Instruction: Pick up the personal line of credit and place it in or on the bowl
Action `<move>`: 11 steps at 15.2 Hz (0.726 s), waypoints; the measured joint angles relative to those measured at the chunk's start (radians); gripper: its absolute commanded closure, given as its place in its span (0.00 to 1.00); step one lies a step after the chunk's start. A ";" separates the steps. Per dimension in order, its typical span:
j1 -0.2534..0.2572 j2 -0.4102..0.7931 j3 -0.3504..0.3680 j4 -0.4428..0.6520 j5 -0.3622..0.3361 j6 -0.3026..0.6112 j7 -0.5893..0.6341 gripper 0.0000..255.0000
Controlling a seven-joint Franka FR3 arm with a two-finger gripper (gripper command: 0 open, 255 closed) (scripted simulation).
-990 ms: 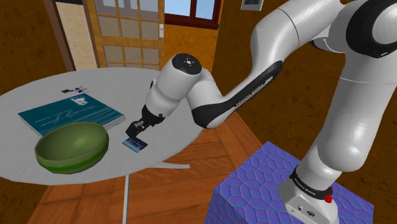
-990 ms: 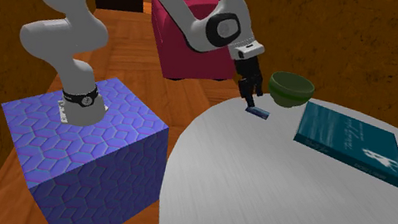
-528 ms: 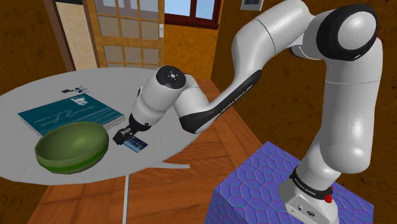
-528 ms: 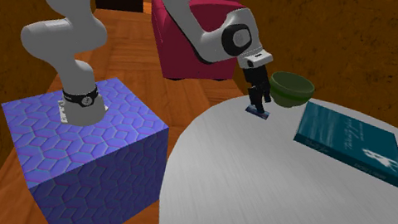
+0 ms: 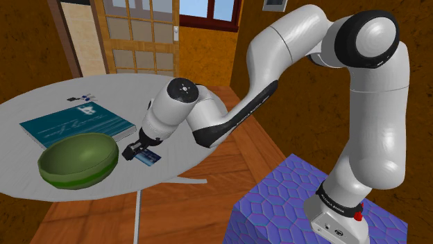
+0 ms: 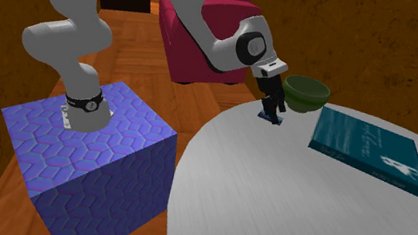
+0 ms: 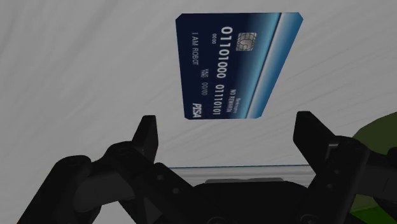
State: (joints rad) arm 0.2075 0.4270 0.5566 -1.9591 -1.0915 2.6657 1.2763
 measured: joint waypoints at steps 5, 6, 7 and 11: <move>0.000 0.000 0.000 0.000 0.000 0.000 0.000 1.00; 0.000 0.000 0.000 0.000 0.000 0.000 0.000 1.00; 0.000 0.000 0.000 0.000 0.000 0.000 0.000 1.00; 0.000 0.000 0.000 0.001 0.000 0.000 0.000 1.00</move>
State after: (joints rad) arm 0.2077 0.4272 0.5564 -1.9586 -1.0918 2.6656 1.2766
